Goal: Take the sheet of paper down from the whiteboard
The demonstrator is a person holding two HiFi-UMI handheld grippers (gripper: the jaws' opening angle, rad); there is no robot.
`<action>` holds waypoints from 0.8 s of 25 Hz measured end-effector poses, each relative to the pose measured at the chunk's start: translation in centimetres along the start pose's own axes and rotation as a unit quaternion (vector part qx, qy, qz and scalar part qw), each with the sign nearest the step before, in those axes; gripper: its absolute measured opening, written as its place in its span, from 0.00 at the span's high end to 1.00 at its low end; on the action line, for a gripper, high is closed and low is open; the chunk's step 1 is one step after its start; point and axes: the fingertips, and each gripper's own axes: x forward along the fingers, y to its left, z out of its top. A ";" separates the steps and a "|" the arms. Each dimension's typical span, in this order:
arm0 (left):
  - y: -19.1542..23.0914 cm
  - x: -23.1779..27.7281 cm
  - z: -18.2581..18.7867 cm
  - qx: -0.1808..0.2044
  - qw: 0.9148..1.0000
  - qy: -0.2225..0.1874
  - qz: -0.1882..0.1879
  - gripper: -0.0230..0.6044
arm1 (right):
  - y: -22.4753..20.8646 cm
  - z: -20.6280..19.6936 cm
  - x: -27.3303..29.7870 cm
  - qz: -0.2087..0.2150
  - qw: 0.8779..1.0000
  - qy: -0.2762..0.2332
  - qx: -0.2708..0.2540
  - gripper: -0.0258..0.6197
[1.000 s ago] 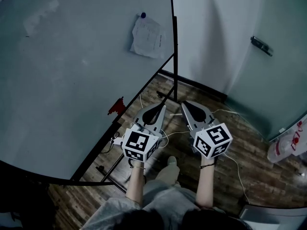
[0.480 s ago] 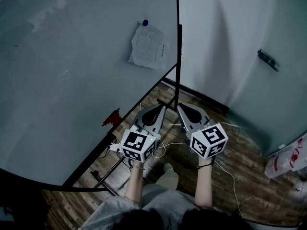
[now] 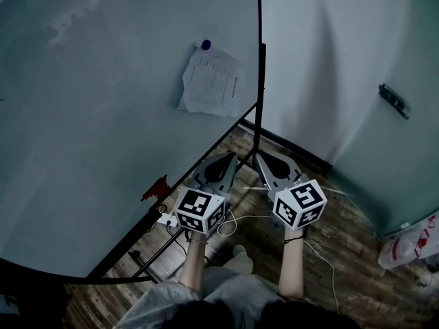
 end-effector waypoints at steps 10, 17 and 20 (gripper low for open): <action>4.2 5.6 -0.2 -0.016 1.000 -0.005 0.013 0.95 | -4.6 0.4 5.0 0.010 1.000 0.010 -0.008 0.96; 6.5 7.7 -0.4 -0.019 0.999 -0.007 0.027 0.95 | -6.2 0.4 8.0 0.025 1.000 0.010 -0.010 0.96; 7.8 7.7 -0.6 -0.016 0.999 -0.003 0.043 0.95 | -6.7 0.7 9.3 0.030 0.999 0.006 -0.017 0.96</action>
